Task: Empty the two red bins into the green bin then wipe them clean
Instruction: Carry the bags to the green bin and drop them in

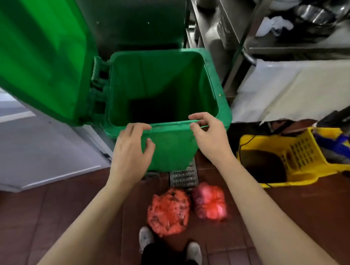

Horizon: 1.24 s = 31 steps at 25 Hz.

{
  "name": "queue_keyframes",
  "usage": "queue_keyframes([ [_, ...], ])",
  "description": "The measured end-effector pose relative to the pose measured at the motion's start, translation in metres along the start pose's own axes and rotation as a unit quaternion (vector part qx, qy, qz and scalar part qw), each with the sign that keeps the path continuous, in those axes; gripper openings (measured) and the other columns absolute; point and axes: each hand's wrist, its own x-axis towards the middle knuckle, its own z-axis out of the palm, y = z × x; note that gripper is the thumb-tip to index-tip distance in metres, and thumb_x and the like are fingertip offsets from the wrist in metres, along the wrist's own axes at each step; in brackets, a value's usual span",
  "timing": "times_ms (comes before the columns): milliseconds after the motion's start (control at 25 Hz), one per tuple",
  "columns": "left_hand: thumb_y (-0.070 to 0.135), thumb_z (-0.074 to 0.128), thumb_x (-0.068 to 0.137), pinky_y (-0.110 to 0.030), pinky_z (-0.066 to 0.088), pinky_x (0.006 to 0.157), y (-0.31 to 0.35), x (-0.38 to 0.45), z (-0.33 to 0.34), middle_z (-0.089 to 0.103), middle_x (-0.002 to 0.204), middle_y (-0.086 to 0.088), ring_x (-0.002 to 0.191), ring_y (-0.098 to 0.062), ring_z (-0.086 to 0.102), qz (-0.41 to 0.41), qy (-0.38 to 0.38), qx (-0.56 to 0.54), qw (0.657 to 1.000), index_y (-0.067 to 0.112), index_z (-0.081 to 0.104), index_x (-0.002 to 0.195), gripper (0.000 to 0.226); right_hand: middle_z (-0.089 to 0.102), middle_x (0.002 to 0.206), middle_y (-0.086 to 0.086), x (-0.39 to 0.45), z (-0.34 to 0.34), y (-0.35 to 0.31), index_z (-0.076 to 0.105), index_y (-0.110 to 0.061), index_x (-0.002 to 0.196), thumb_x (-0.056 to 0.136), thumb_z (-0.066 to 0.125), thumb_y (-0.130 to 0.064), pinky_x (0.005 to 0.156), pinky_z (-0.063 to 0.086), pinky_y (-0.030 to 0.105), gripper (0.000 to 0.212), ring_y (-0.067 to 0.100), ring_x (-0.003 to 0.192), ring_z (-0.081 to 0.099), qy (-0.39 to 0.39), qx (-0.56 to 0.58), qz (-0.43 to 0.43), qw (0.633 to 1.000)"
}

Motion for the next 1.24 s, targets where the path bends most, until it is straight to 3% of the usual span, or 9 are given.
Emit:
queue_keyframes([
  [160,0.009,0.059,0.092,-0.043,0.048,0.091,0.005,-0.04,0.043,0.06,0.115,-0.007,0.105,-0.028,0.057,-0.017,-0.033,0.005,0.999,0.009,0.06,0.12,0.028,0.058,0.076,-0.01,-0.013,-0.015,0.052,0.071,-0.025,0.105,0.093,0.063,-0.018,0.06,0.037,0.013,0.016,-0.001,0.058,0.05,-0.012,-0.021,0.022,0.999],
  [400,0.01,0.061,0.091,-0.036,0.044,0.091,-0.006,-0.105,0.103,0.061,0.114,-0.003,0.101,-0.023,0.054,-0.072,-0.08,0.027,0.994,0.013,0.06,0.118,0.027,0.064,0.084,-0.004,-0.039,-0.013,0.135,0.071,-0.024,0.106,0.095,0.062,-0.017,0.063,0.042,0.015,0.016,0.007,0.068,0.057,-0.06,-0.023,0.053,0.997],
  [520,0.011,0.061,0.091,-0.033,0.043,0.087,-0.023,-0.134,0.133,0.06,0.112,0.0,0.098,-0.02,0.052,-0.092,-0.102,0.031,0.99,0.014,0.061,0.116,0.025,0.066,0.085,-0.005,-0.048,-0.005,0.182,0.071,-0.027,0.106,0.094,0.061,-0.018,0.076,0.051,0.026,0.018,0.013,0.079,0.065,-0.068,-0.022,0.082,0.994],
  [640,0.01,0.061,0.091,-0.035,0.044,0.084,-0.048,-0.159,0.166,0.059,0.108,0.003,0.093,-0.018,0.051,-0.111,-0.128,0.029,0.985,0.017,0.06,0.113,0.023,0.069,0.087,-0.01,-0.058,0.005,0.235,0.071,-0.031,0.101,0.093,0.061,-0.017,0.08,0.051,0.026,0.018,0.005,0.083,0.064,-0.061,-0.034,0.112,0.991],
  [760,0.009,0.062,0.09,-0.033,0.042,0.081,-0.078,-0.181,0.199,0.058,0.106,0.006,0.092,-0.019,0.052,-0.123,-0.153,0.025,0.98,0.018,0.06,0.111,0.023,0.068,0.087,-0.013,-0.067,0.015,0.285,0.07,-0.033,0.098,0.094,0.061,-0.013,0.072,0.046,0.017,0.022,-0.007,0.077,0.06,-0.051,-0.048,0.134,0.989],
  [840,0.012,0.061,0.091,-0.034,0.042,0.083,-0.105,-0.198,0.224,0.059,0.104,0.003,0.093,-0.022,0.053,-0.127,-0.172,0.031,0.976,0.016,0.061,0.11,0.02,0.067,0.083,-0.013,-0.073,0.028,0.321,0.071,-0.031,0.099,0.094,0.061,-0.012,0.062,0.042,0.013,0.022,-0.006,0.065,0.058,-0.049,-0.059,0.155,0.985],
  [1000,0.034,0.045,0.088,-0.039,0.043,0.086,-0.16,-0.229,0.279,0.059,0.102,0.003,0.094,-0.026,0.054,-0.13,-0.244,0.045,0.96,0.018,0.06,0.106,0.029,0.065,0.079,-0.01,-0.087,0.058,0.388,0.071,-0.029,0.102,0.093,0.061,-0.011,0.055,0.037,0.019,0.022,0.002,0.051,0.054,-0.049,-0.079,0.198,0.976],
  [1120,0.018,0.063,0.086,-0.038,0.046,0.081,-0.185,-0.249,0.321,0.061,0.101,0.005,0.093,-0.025,0.056,-0.128,-0.258,0.029,0.957,0.017,0.063,0.107,0.022,0.067,0.079,-0.011,-0.093,0.077,0.435,0.072,-0.029,0.102,0.092,0.061,-0.01,0.058,0.041,0.02,0.023,0.004,0.057,0.058,-0.04,-0.099,0.213,0.971],
  [1240,0.006,0.072,0.082,-0.037,0.047,0.075,-0.198,-0.266,0.358,0.062,0.101,0.005,0.09,-0.025,0.056,-0.136,-0.263,0.016,0.955,0.018,0.064,0.107,0.029,0.067,0.081,-0.01,-0.099,0.09,0.478,0.071,-0.029,0.101,0.092,0.059,-0.011,0.056,0.041,0.017,0.023,0.005,0.057,0.058,-0.04,-0.118,0.234,0.964],
])
